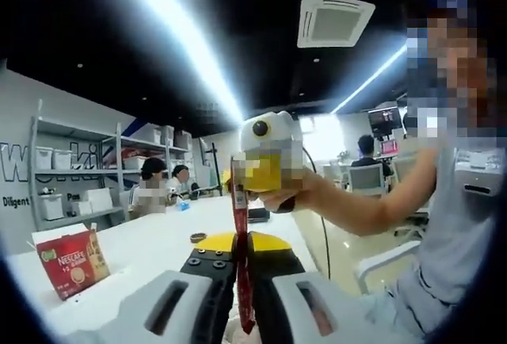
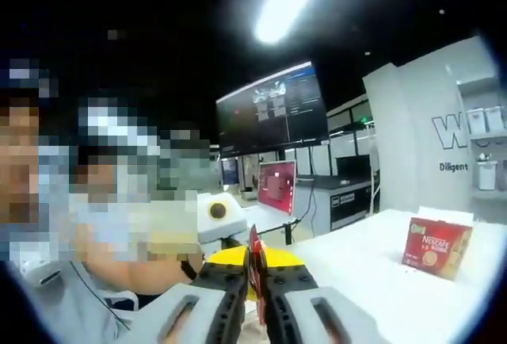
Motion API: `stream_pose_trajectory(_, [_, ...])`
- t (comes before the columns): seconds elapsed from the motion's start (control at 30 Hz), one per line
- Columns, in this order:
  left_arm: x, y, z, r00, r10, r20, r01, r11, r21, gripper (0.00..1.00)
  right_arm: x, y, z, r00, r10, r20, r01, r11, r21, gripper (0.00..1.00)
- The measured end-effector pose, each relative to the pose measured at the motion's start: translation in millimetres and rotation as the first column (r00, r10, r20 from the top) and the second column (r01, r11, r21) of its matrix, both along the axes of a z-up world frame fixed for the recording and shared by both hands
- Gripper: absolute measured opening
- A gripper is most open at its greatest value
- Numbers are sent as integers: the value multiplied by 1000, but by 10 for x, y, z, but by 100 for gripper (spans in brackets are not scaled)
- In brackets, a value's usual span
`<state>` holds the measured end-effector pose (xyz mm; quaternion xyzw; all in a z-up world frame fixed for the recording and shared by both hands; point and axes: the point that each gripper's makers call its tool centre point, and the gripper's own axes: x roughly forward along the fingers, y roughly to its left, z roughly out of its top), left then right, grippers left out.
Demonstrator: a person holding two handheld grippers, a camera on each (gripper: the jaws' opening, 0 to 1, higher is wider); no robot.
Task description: Tear open the coffee pouch, take out the coffee, and pour the coffee from the pouch into the cup
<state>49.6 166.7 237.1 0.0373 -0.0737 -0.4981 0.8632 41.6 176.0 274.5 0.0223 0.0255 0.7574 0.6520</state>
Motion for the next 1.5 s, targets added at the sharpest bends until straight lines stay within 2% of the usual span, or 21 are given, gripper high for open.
stream_pose_trajectory(0.07, [4,13,-13,1000,-1,-10,1,1000,-1,7,-1,0,-27,1000,14,2,-14,1000,-3,11])
stream_pose_trajectory(0.27, [-20,33,30,999,-18,-29,16,999,-38,7,28,4,-42,1000,18,-9,-17,1000,15,12])
stream_pose_trajectory(0.5, [-40,26,-17,998,-28,-54,27,1000,-16,6,-11,30,-55,1000,30,2,-30,1000,10,12])
stream_pose_trajectory(0.63, [-77,11,-34,995,-52,-82,52,999,-5,6,-31,22,-43,999,39,6,-39,999,6,7])
stream_pose_trajectory(0.77, [-102,-9,-36,996,-51,-76,51,999,0,9,-35,15,-41,1000,26,2,-26,1000,13,5])
stream_pose_trajectory(0.9, [-122,3,-38,998,-10,-56,10,1000,-7,17,-21,-9,-4,1000,-4,4,4,999,38,4])
stream_pose_trajectory(1.03, [-84,55,-87,991,130,-14,-130,991,24,23,-36,-42,48,999,-41,7,40,996,76,3])
stream_pose_trajectory(1.13, [-110,41,-68,984,177,25,-178,984,26,24,-48,-41,30,997,-76,27,74,994,84,3])
stream_pose_trajectory(1.17, [-109,59,-49,968,245,52,-246,969,25,24,-59,-40,20,996,-83,30,80,993,85,4])
stream_pose_trajectory(1.3, [-95,91,-47,917,380,125,-387,921,38,23,-71,-37,-17,992,-119,38,115,990,87,4])
stream_pose_trajectory(1.37, [-103,104,-48,875,455,166,-467,883,39,23,-74,-50,-13,987,-158,37,153,984,96,4])
stream_pose_trajectory(1.4, [-111,96,-54,864,472,178,-486,873,42,23,-77,-52,-11,986,-164,41,160,982,97,4])
stream_pose_trajectory(1.43, [-126,71,-76,842,498,210,-520,852,63,23,-82,-61,3,979,-193,59,187,977,105,4])
stream_pose_trajectory(1.5, [-113,101,-95,787,557,265,-596,797,93,22,-122,-63,16,973,-217,77,208,972,111,4])
